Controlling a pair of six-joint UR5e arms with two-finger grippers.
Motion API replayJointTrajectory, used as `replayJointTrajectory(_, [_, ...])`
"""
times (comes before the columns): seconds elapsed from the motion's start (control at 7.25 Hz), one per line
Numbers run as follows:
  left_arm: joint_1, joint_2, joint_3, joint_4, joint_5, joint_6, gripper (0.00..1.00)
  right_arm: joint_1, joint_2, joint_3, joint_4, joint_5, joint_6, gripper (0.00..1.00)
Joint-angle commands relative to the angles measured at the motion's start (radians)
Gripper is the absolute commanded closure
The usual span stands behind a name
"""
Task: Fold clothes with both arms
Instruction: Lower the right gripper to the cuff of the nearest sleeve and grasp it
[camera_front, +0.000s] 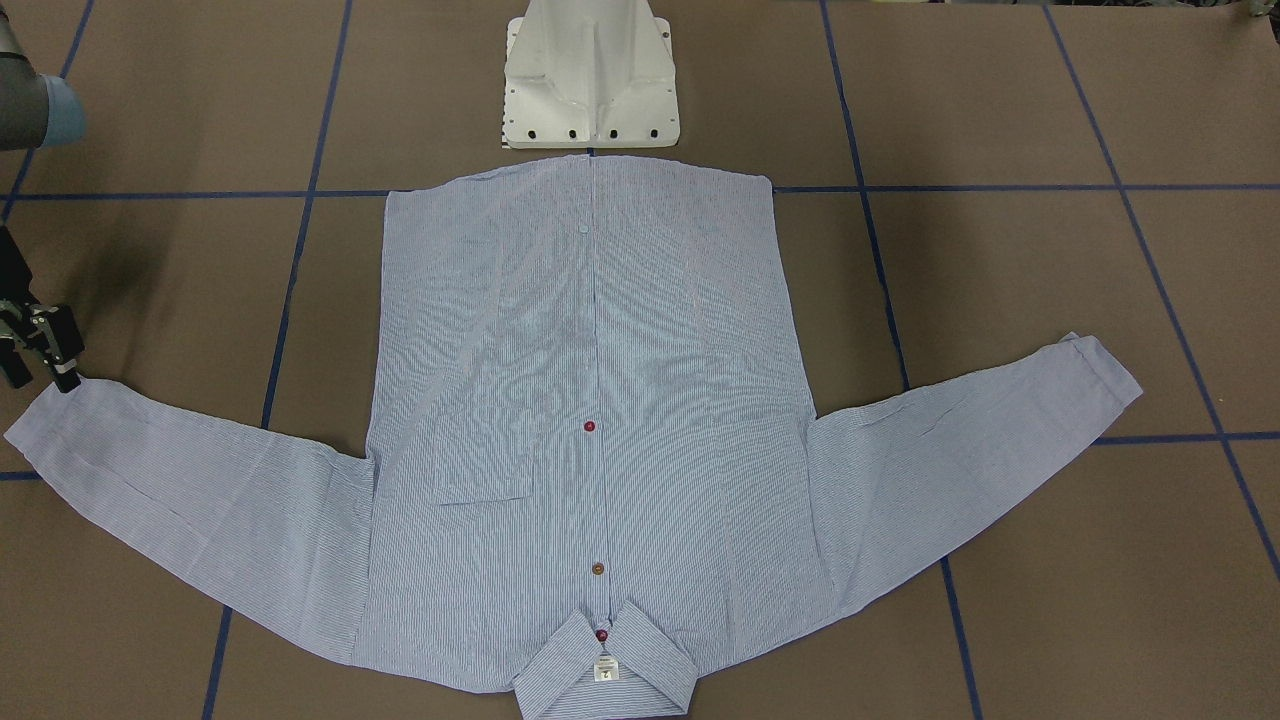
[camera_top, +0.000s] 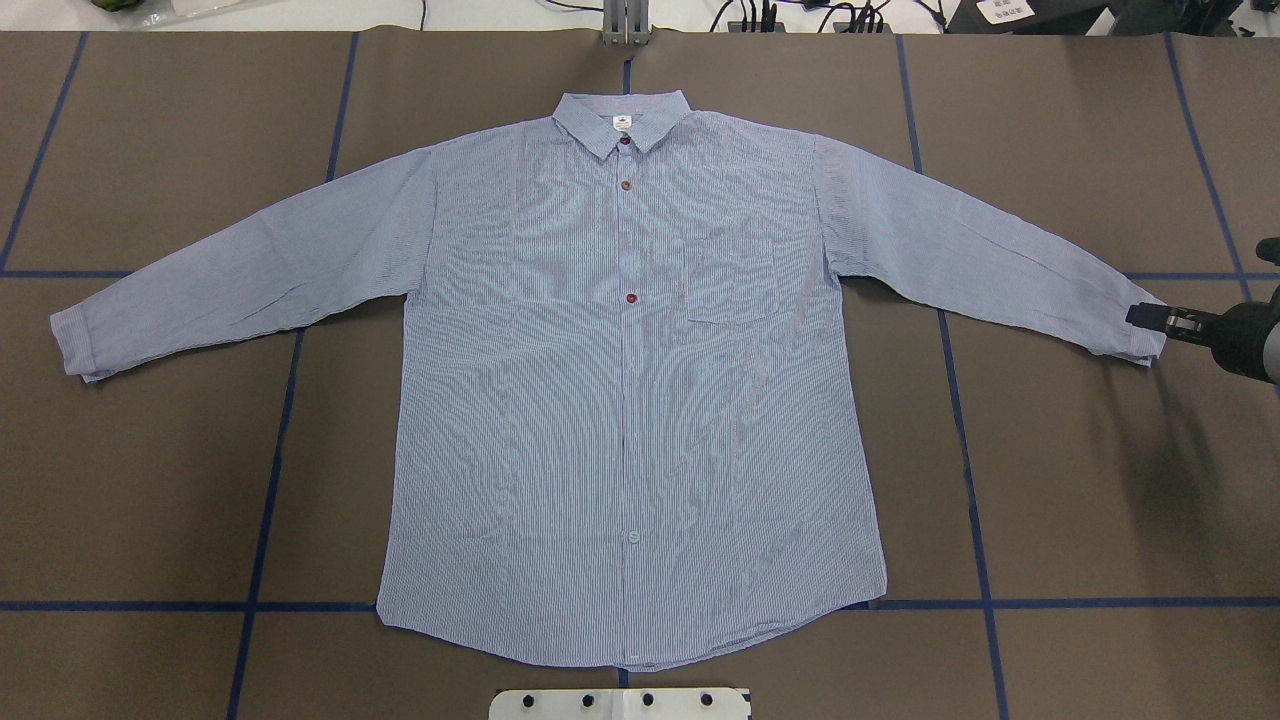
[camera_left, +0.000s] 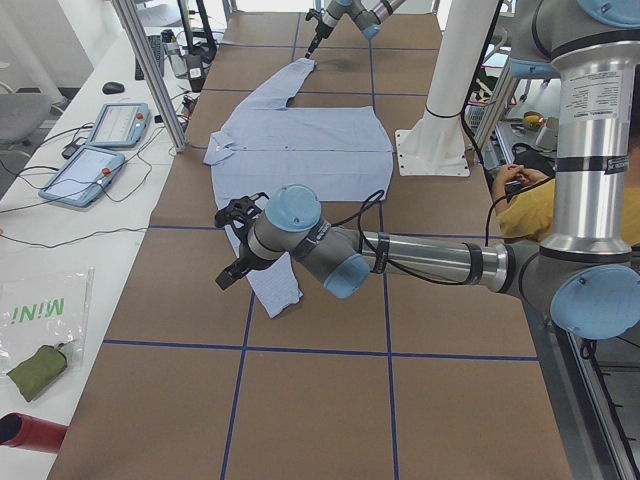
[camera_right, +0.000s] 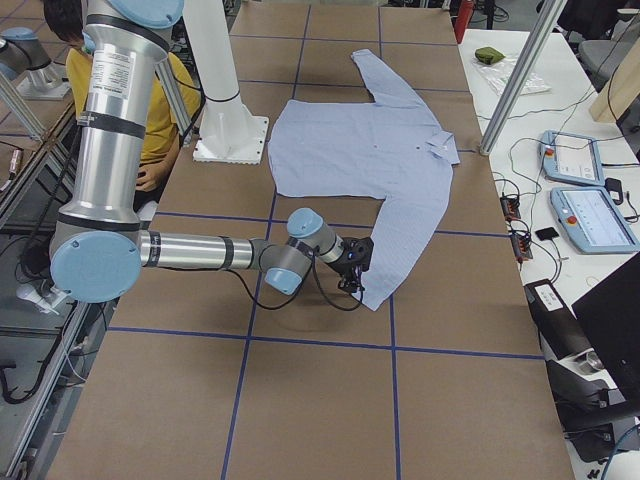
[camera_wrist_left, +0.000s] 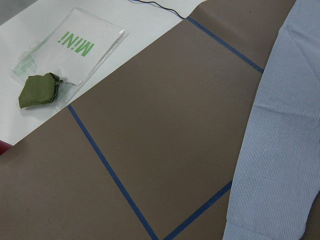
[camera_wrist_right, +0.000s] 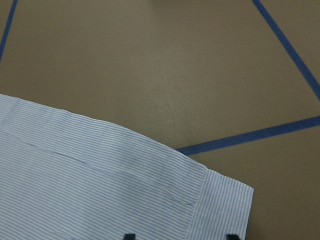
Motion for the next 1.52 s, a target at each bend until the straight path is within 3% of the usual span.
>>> replayJointTrajectory(0.0, [0.0, -0.001, 0.0, 0.0, 0.0, 0.0, 0.0, -0.019, 0.0, -0.021, 0.003, -0.005, 0.001, 0.34])
replayJointTrajectory(0.83, [0.0, -0.001, 0.003, 0.0, 0.001, 0.0, 0.0, -0.047, -0.002, -0.042, 0.002, -0.006, -0.001, 0.47])
replayJointTrajectory(1.1, [0.0, -0.001, 0.006, 0.0, 0.001, 0.0, 0.0, -0.053, 0.0, -0.042, 0.002, -0.009, 0.0, 0.69])
replayJointTrajectory(1.24, [0.0, -0.001, 0.006, 0.0, 0.001, 0.002, 0.0, -0.054, 0.0, -0.042, 0.002, -0.014, 0.002, 1.0])
replayJointTrajectory(1.38, [0.0, -0.001, 0.006, 0.0, 0.001, 0.0, 0.0, -0.053, 0.0, -0.039, 0.002, -0.014, 0.001, 1.0])
